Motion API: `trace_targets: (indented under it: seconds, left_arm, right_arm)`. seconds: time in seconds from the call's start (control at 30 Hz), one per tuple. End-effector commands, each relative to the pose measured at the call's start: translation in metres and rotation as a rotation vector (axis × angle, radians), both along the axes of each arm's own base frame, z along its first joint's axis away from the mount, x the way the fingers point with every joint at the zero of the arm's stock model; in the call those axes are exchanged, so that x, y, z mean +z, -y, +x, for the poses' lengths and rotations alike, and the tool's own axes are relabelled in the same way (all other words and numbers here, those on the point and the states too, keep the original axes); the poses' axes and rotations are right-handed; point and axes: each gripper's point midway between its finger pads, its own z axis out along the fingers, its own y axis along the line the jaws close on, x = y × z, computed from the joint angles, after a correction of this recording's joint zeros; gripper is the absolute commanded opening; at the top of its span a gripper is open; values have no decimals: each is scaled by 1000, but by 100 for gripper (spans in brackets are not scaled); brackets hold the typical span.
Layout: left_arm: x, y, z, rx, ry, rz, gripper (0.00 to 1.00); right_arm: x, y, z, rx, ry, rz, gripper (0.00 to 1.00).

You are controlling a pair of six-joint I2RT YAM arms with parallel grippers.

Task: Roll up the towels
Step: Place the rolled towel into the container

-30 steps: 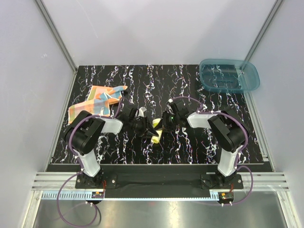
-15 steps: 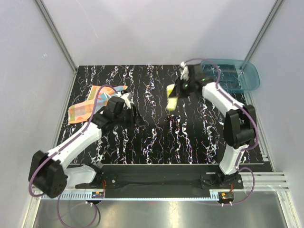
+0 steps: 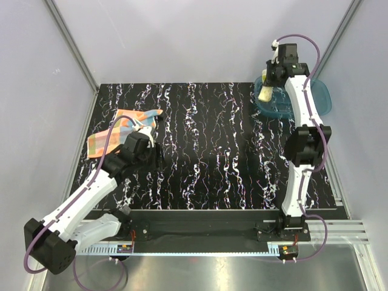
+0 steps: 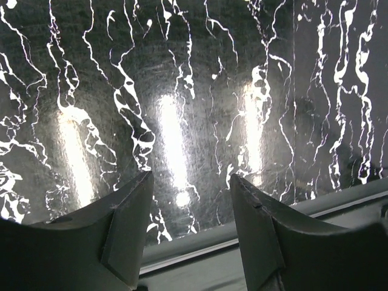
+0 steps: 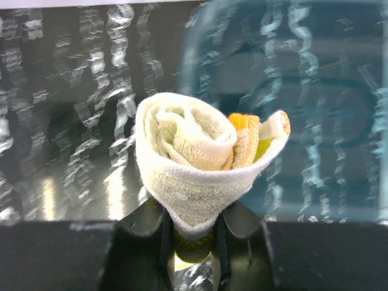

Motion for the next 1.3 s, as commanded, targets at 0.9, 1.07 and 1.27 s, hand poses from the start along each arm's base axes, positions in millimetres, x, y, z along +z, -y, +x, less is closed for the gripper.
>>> trace_targets:
  seconds: [0.9, 1.07, 1.27]
  left_arm:
    - [11, -4, 1, -29, 67, 16, 58]
    - [12, -5, 1, -28, 73, 16, 58]
    - [12, -8, 3, -13, 77, 27, 58]
  right_arm:
    - [-6, 71, 99, -265, 247, -202, 99]
    - [67, 64, 76, -310, 361, -102, 100]
    - [125, 34, 33, -243, 431, 56, 100]
